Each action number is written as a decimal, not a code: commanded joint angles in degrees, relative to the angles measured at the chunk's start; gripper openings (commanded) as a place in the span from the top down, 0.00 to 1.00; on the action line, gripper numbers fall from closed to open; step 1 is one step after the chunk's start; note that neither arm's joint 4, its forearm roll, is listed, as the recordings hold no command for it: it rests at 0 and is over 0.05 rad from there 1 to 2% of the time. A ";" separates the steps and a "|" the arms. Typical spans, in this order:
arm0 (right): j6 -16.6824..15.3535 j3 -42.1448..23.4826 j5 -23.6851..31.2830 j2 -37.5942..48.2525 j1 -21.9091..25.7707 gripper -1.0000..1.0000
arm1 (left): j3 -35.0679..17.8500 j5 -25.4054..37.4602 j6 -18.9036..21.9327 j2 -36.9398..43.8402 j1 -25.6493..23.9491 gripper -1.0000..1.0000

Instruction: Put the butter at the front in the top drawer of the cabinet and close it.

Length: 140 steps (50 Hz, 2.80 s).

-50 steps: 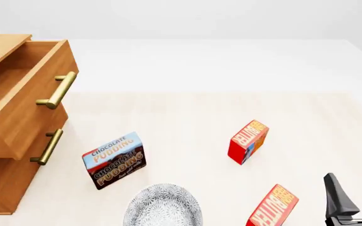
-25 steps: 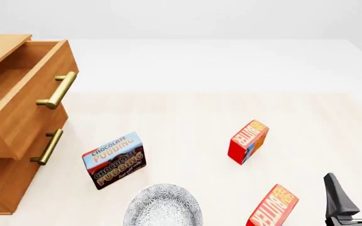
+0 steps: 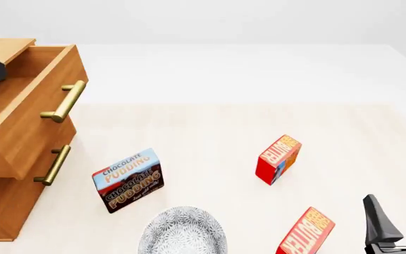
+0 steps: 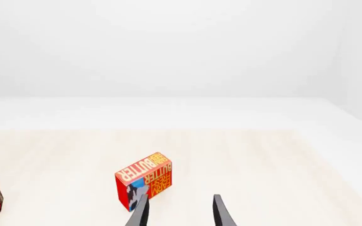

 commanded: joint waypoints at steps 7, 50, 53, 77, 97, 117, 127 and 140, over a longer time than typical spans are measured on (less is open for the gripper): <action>0.01 0.05 -0.02 -0.05 0.01 0.00 | 5.06 -5.70 -3.91 3.73 -0.65 0.00; -0.01 0.05 -0.02 -0.05 0.01 0.00 | 14.94 -14.82 -4.24 7.94 3.34 0.00; -0.01 0.05 -0.02 -0.05 0.02 0.00 | 15.68 -15.29 -4.24 8.32 3.25 0.00; -0.01 0.05 -0.02 -0.05 0.01 0.00 | 18.41 -16.19 -5.32 9.67 -0.27 0.00; 0.01 0.05 -0.02 -0.05 0.02 0.00 | 16.92 -15.21 -8.43 9.65 -7.10 0.00; -0.01 0.05 -0.02 -0.05 0.02 0.00 | 16.72 -16.65 -10.71 12.04 -13.17 0.00; -0.01 0.05 -0.02 -0.05 0.01 0.00 | 16.82 -16.80 -11.84 12.48 -16.37 0.00; 0.01 0.05 -0.02 -0.05 0.00 0.00 | 16.22 -17.99 -12.51 14.58 -19.12 0.00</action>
